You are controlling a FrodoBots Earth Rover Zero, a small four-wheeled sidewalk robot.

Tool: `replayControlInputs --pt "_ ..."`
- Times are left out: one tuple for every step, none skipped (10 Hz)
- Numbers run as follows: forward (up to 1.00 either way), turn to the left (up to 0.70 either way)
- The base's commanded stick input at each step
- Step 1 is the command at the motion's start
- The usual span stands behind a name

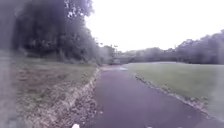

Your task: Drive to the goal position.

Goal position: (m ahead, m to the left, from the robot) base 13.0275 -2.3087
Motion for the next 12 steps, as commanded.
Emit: replayControlInputs --pt "0.70 -0.35" --pt "0.70 -0.33" --pt "0.70 -0.18" --pt "0.70 -0.03" --pt "0.70 0.00" --pt "0.70 0.00" --pt "0.70 0.00" --pt "0.70 0.00" --pt "0.70 0.00" --pt "0.70 0.00" --pt "0.70 0.00" --pt "0.70 0.00"
